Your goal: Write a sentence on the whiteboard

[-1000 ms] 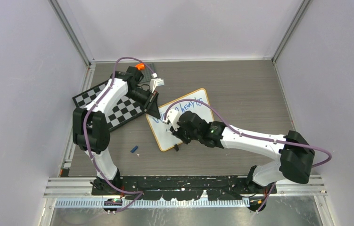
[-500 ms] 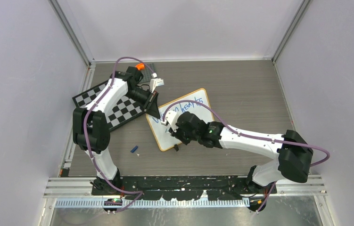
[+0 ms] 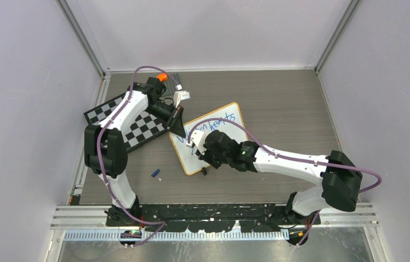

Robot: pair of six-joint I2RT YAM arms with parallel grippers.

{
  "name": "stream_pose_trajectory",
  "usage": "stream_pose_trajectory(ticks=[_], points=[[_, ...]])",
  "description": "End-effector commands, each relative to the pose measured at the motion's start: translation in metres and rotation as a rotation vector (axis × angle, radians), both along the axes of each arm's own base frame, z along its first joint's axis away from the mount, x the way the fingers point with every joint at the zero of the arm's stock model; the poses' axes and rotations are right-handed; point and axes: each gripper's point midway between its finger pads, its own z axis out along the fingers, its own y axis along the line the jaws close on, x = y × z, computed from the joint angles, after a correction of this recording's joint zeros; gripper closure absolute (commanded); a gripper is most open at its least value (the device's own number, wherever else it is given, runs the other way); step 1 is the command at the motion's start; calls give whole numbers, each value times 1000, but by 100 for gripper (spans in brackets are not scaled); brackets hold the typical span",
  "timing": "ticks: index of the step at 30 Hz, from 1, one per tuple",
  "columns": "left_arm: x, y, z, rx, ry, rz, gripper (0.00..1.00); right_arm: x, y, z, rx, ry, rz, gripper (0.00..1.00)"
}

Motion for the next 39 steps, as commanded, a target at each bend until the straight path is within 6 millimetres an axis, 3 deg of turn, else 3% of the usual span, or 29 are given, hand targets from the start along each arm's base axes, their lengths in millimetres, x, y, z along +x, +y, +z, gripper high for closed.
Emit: stream_pose_trajectory(ticks=[1,9,18,39], points=[[6,-3,0,-3,-10,1,100,3,-10,0,-34,-24,-14,100],[6,-3,1,-5,-8,1,100,7,-18,10,-27,-62,-41,100],[7,-4,3,-5,-8,0,100,4,-19,42,62,-87,-37,100],[8,-7,1,-12,-5,-6,100,26,-11,32,25,-125,-103,100]])
